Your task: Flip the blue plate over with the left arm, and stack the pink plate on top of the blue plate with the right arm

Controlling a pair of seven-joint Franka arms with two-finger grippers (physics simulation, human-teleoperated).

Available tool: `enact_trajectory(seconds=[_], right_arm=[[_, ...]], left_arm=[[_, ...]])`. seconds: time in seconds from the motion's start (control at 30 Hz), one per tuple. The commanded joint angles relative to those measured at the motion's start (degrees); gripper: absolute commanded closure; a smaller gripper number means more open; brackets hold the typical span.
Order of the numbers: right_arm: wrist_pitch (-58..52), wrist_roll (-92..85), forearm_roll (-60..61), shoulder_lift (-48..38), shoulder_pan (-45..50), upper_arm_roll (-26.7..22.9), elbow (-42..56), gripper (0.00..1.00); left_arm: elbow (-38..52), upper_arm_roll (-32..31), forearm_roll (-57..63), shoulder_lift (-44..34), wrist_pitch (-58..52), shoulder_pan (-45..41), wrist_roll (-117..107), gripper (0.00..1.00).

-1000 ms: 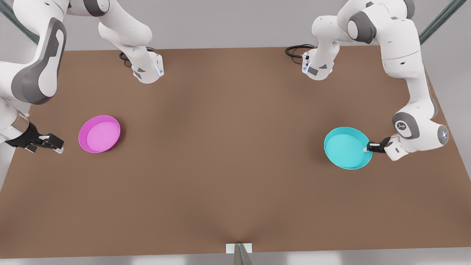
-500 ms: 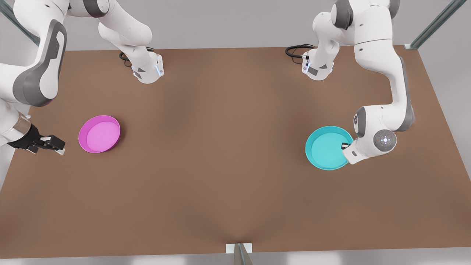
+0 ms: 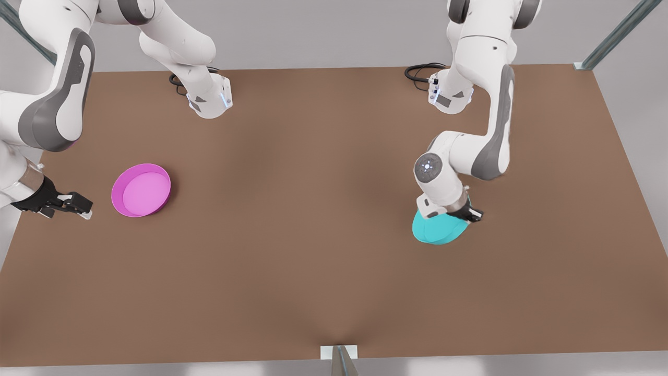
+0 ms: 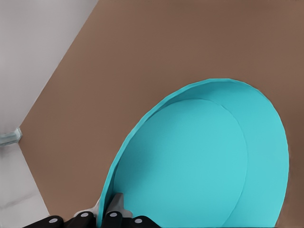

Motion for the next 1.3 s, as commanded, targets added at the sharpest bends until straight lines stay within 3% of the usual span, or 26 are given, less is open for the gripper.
enact_trajectory(seconds=[0.0,0.4,0.53,0.87,1.1,1.27], right_arm=[[0.0,0.0,0.0,0.0,0.0,0.0,0.0,0.0],[0.0,0.1,0.0,0.1,0.0,0.0,0.0,0.0],[0.0,0.1,0.0,0.1,0.0,0.0,0.0,0.0],[0.0,0.2,0.0,0.1,0.0,0.0,0.0,0.0],[-9.0,0.2,0.6,-1.3,0.1,0.4,4.2,0.0],[-9.2,0.2,0.7,-0.4,0.4,1.0,4.0,0.0]], left_arm=[[0.0,-0.1,2.3,0.1,0.0,-0.7,-1.0,0.79],[-0.2,-0.1,25.0,4.5,5.3,-14.2,-23.2,0.79],[-0.5,-0.1,27.5,5.5,5.2,-16.1,-28.0,0.79],[-1.6,-0.2,46.5,9.4,2.4,-22.0,-47.5,0.79],[-1.7,-0.2,50.5,14.5,-4.8,-28.5,-55.4,0.79],[-0.8,-0.2,52.0,20.2,-5.7,-29.4,-64.1,0.79]])
